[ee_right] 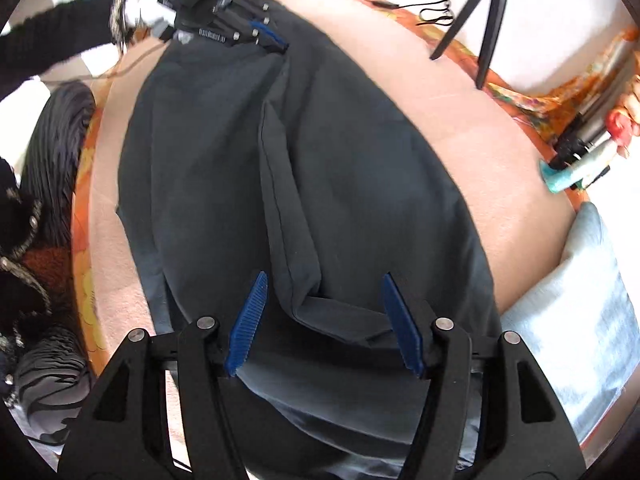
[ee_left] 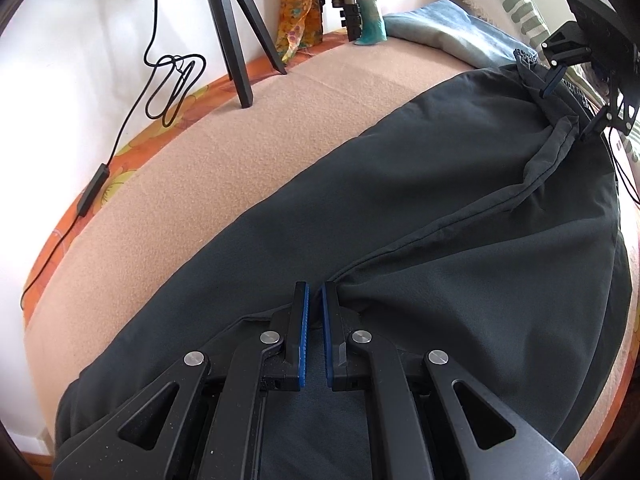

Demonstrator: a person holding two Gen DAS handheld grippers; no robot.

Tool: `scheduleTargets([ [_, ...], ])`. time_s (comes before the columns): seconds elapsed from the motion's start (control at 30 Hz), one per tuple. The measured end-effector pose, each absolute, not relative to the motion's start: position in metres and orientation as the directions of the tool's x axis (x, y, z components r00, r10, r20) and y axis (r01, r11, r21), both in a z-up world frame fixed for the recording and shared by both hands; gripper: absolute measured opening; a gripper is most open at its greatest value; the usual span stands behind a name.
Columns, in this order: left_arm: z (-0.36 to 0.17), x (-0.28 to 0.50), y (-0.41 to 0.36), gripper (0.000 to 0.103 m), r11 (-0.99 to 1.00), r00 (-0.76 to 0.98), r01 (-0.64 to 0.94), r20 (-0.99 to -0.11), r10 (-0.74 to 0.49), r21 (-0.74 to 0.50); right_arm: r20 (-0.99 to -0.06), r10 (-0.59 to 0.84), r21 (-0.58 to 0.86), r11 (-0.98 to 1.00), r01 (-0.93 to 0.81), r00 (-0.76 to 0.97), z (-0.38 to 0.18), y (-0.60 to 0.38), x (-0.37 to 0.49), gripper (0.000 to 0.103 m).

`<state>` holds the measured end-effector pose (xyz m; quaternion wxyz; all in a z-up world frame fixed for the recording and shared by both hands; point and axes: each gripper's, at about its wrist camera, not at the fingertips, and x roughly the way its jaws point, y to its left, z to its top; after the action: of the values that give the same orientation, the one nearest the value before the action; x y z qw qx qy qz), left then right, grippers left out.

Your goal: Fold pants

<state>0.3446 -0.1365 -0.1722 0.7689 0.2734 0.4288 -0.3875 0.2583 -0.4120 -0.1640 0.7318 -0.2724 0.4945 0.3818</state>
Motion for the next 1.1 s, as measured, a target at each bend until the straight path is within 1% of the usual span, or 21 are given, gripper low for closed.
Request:
scheduleTargets([
  [0.1, -0.172, 0.343, -0.135, 0.005, 0.547, 0.331, 0.832, -0.871, -0.363, 0.089, -0.936, 0.288, -0.01, 0.555, -0.832, 0.203, -0.173, -0.405, 0.256, 0.062],
  [0.13, -0.172, 0.343, -0.135, 0.005, 0.546, 0.331, 0.833, -0.871, -0.363, 0.089, -0.937, 0.271, -0.033, 0.562, -0.827, 0.222, -0.177, -0.403, 0.256, 0.057],
  [0.17, -0.172, 0.343, -0.135, 0.005, 0.545, 0.331, 0.834, -0.871, -0.363, 0.09, -0.942, 0.243, -0.054, 0.573, -0.818, 0.233, -0.182, -0.401, 0.259, 0.024],
  [0.2, -0.171, 0.343, -0.135, 0.005, 0.543, 0.331, 0.835, -0.871, -0.364, 0.09, -0.95, 0.216, -0.06, 0.582, -0.811, 0.225, -0.189, -0.399, 0.261, 0.006],
  [0.27, -0.168, 0.342, -0.136, 0.005, 0.537, 0.334, 0.838, -0.867, -0.37, 0.094, -0.941, 0.189, -0.118, 0.592, -0.797, 0.279, -0.188, -0.397, 0.262, 0.006],
  [0.33, -0.165, 0.342, -0.137, 0.005, 0.527, 0.34, 0.843, -0.865, -0.37, 0.106, -0.923, 0.211, -0.129, 0.619, -0.775, 0.322, -0.177, -0.4, 0.265, 0.005],
  [0.43, -0.161, 0.35, -0.141, 0.005, 0.527, 0.358, 0.84, -0.859, -0.366, 0.126, -0.88, 0.235, -0.136, 0.709, -0.692, 0.413, -0.15, -0.415, 0.283, 0.004],
  [0.53, -0.153, 0.362, -0.138, 0.005, 0.537, 0.329, 0.84, -0.857, -0.396, 0.074, -0.849, 0.181, -0.176, 0.789, -0.589, 0.496, -0.137, -0.431, 0.304, 0.003],
  [0.63, -0.142, 0.367, -0.121, 0.006, 0.566, 0.346, 0.822, -0.843, -0.412, 0.061, -0.861, 0.152, -0.168, 0.815, -0.555, 0.485, -0.141, -0.439, 0.319, 0.003],
  [0.7, -0.14, 0.371, -0.103, 0.01, 0.588, 0.334, 0.808, -0.848, -0.412, 0.032, -0.876, 0.154, -0.155, 0.809, -0.568, 0.458, -0.146, -0.437, 0.319, 0.003],
  [0.73, -0.14, 0.374, -0.093, 0.018, 0.602, 0.333, 0.798, -0.853, -0.401, 0.028, -0.882, 0.154, -0.151, 0.803, -0.576, 0.446, -0.15, -0.436, 0.318, 0.003],
  [0.83, -0.142, 0.378, -0.064, 0.027, 0.623, 0.338, 0.781, -0.863, -0.375, 0.035, -0.894, 0.148, -0.148, 0.793, -0.591, 0.422, -0.156, -0.432, 0.314, 0.003],
  [0.9, -0.147, 0.38, -0.052, 0.034, 0.631, 0.353, 0.772, -0.877, -0.327, 0.075, -0.902, 0.15, -0.141, 0.784, -0.604, 0.404, -0.159, -0.432, 0.314, 0.003],
  [0.97, -0.153, 0.383, -0.046, 0.034, 0.624, 0.368, 0.772, -0.885, -0.286, 0.12, -0.91, 0.152, -0.129, 0.779, -0.613, 0.385, -0.165, -0.426, 0.318, 0.003],
  [1.1, -0.17, 0.393, -0.041, 0.035, 0.61, 0.349, 0.78, -0.907, -0.235, 0.142, -0.913, 0.149, -0.127, 0.781, -0.612, 0.38, -0.166, -0.426, 0.32, 0.003],
])
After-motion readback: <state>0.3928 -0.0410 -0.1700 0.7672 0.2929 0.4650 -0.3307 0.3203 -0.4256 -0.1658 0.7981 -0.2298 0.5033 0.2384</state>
